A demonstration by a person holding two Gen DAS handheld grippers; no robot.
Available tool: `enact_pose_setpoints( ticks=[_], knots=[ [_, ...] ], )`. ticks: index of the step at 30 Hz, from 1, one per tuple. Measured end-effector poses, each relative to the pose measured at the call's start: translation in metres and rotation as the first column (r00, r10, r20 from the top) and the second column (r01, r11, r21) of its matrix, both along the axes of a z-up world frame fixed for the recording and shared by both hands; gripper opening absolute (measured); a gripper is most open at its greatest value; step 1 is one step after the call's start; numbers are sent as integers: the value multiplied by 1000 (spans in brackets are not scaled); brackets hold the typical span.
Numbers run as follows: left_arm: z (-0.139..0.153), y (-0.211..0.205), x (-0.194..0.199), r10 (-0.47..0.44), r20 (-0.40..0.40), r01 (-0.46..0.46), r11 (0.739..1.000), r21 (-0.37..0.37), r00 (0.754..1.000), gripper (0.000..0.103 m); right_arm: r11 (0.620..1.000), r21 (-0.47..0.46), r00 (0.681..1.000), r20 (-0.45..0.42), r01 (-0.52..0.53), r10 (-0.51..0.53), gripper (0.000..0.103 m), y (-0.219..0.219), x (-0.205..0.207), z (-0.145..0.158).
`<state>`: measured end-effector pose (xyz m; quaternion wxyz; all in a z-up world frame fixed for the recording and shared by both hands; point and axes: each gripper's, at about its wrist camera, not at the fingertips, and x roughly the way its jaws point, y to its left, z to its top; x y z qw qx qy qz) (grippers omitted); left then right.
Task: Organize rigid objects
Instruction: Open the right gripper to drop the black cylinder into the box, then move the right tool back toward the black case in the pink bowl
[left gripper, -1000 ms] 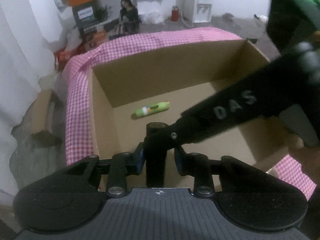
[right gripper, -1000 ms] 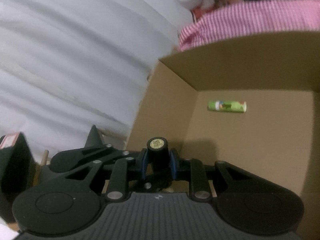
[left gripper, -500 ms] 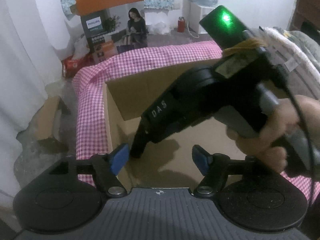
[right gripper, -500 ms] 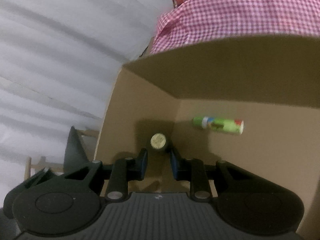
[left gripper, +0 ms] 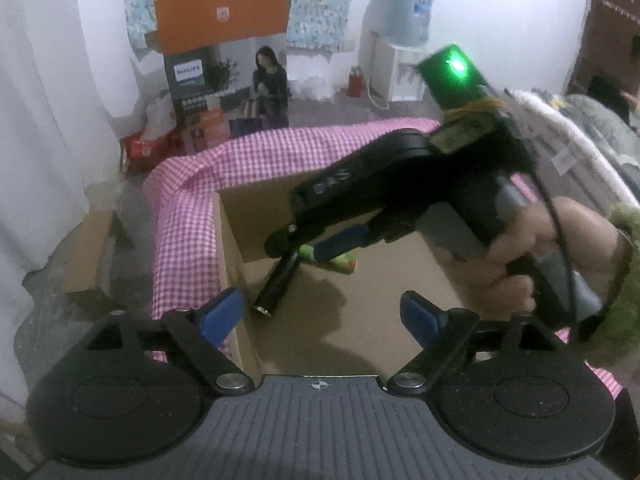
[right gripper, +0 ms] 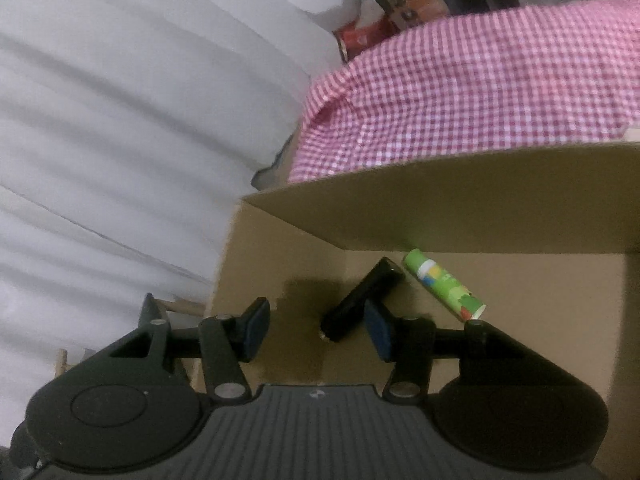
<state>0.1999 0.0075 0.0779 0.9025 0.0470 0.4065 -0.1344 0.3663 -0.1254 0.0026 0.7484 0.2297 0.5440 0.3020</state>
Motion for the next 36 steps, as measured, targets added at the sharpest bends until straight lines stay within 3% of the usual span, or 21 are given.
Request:
enact_pose_setpoints(
  ticks=[9,14,19,23,29,32,36],
  knots=[
    [28,10,-41,-51,90,61,992,-113,995,89,991,124,983,169,52,-72,55,-54,-72,73],
    [33,4,-77,-89,141,106,987,-118,986,89,980,176,945,293,94,-143,55,-107,-142,106],
    [18,-10,-104,-138,133,152,984,-97,981,89,976,116,892,399,183,-214,55,-161,-225,118],
    [-5,-25,-122,-195,85,203,975,-93,977,89,963,75,880,394,257,-266,55,-188,-275,101],
    [-44,-50,-135,-279,-7,278,958,-67,960,86,938,117,919,192,326,-343,55,-196,-313,32],
    [-62,-62,-138,-314,-78,311,949,-49,946,77,941,46,930,144,335,-338,47,-189,-317,3],
    [-74,-72,-145,-338,-108,340,940,4,935,67,957,-80,952,155,278,-264,36,-168,-311,-17]
  ],
)
